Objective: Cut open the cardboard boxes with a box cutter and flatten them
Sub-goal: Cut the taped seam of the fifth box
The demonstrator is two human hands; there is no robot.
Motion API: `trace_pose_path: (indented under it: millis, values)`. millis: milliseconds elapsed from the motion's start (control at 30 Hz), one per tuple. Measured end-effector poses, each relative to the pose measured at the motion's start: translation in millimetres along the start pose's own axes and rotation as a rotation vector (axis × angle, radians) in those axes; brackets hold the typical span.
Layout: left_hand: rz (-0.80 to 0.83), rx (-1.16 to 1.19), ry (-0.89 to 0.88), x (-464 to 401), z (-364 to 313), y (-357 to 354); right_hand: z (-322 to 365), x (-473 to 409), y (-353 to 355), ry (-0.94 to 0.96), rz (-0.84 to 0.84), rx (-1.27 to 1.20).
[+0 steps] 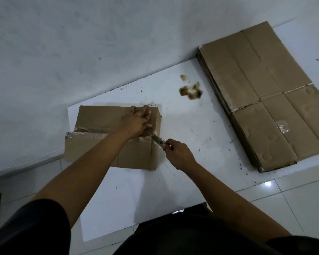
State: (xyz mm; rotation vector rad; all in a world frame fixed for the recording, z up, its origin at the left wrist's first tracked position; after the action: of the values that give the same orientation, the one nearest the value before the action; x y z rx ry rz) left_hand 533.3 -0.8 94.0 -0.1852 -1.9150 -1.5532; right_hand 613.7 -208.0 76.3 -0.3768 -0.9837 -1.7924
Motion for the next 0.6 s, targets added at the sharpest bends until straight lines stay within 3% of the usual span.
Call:
trace_pose_path:
  millis: [133,267,400,467,600]
  values:
    - [-0.043,-0.002,-0.029,-1.8,2.8,-0.8,0.6,5.5,-5.9,0.014,-0.030,0.032]
    - [-0.067,-0.001,-0.045,-3.2,2.0,5.7,-5.7,7.7,-4.8,-0.031,0.063,-0.026]
    - [-0.055,0.036,-0.028,-4.3,1.8,8.4,-34.9,12.5,-6.7,-0.158,0.151,-0.292]
    - [-0.062,0.060,-0.018,-4.2,1.3,7.1,-48.4,9.2,0.8,-0.200,0.112,-0.382]
    - [-0.060,0.136,0.021,-2.9,-4.1,6.5,-64.1,-5.3,14.8,-0.184,0.047,-0.268]
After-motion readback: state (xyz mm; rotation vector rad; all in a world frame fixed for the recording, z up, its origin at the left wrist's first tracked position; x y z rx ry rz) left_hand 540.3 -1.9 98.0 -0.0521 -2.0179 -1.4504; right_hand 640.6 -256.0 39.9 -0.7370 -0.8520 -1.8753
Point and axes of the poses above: each hand's wrist, its own x-axis away from the middle knuckle, its own y-axis out of the back of the hand, z = x × y, the point moved 1 cm from there along -x, towards the middle knuckle, and after that the axes turned 11 degrees about -y, right-handed, at the moved point
